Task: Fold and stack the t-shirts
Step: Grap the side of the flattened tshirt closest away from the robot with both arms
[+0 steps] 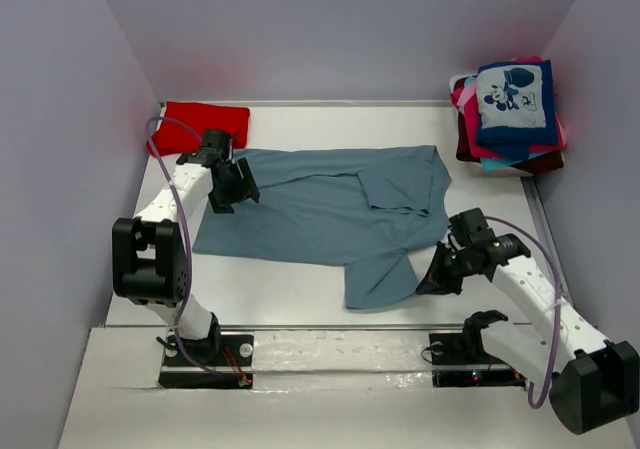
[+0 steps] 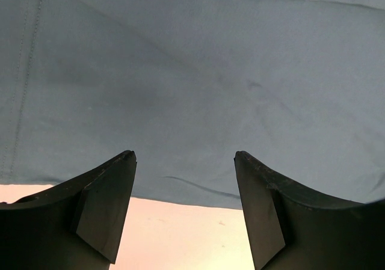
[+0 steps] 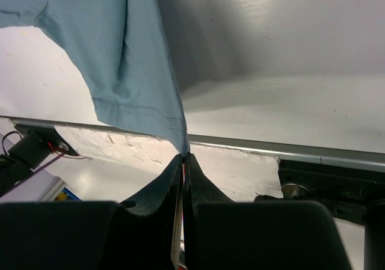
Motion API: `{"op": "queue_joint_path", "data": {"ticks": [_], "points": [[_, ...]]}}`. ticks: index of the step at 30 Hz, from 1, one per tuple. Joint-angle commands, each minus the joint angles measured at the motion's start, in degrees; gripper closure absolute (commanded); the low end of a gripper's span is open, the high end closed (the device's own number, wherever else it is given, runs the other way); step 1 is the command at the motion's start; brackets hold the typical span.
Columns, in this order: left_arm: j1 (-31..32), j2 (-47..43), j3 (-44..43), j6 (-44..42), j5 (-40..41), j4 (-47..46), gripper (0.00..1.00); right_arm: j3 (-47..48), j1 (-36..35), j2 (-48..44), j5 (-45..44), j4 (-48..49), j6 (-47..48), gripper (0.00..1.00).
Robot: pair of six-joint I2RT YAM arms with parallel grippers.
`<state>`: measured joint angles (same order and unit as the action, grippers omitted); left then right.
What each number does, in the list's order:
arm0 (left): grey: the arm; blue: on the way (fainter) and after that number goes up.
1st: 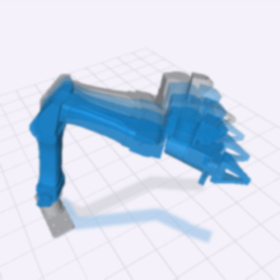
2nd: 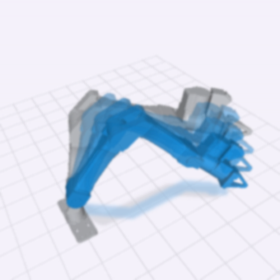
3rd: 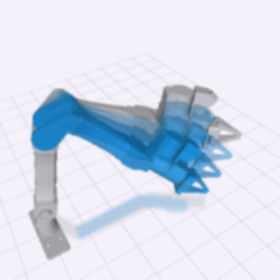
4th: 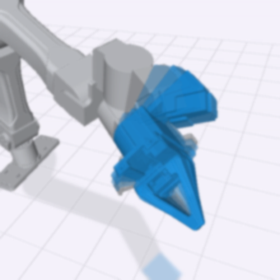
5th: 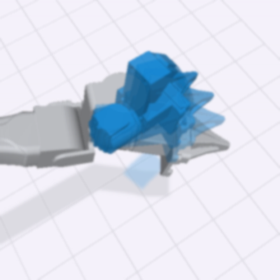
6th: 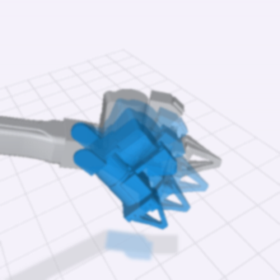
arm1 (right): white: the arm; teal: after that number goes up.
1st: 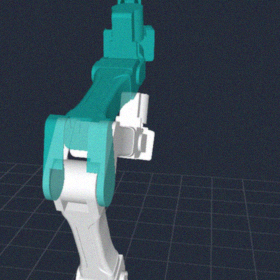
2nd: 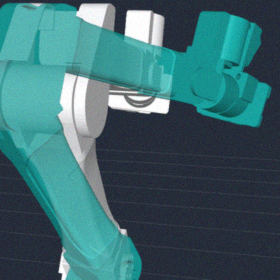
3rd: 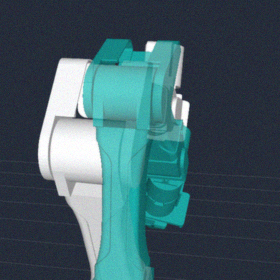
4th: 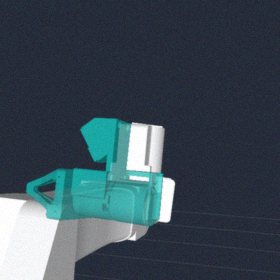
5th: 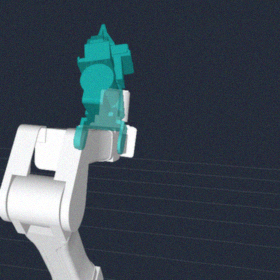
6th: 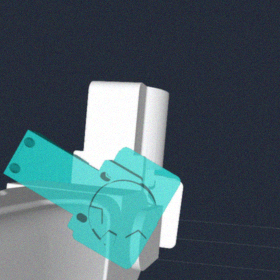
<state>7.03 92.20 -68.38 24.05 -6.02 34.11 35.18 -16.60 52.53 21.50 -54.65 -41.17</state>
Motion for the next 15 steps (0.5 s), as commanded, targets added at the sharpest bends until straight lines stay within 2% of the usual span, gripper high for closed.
{"op": "queue_joint_path", "data": {"ticks": [1,15], "points": [[-0.08,0.43,-2.37,-0.94,-0.48,1.05,0.22,2.44,-0.36,-2.61,0.91,-6.6,0.74,0.93],[-0.08,0.87,-3.16,-1.29,-1.18,1.31,0.22,5.42,-0.36,-11.4,1.27,-18.47,-1.37,0.93]]}}
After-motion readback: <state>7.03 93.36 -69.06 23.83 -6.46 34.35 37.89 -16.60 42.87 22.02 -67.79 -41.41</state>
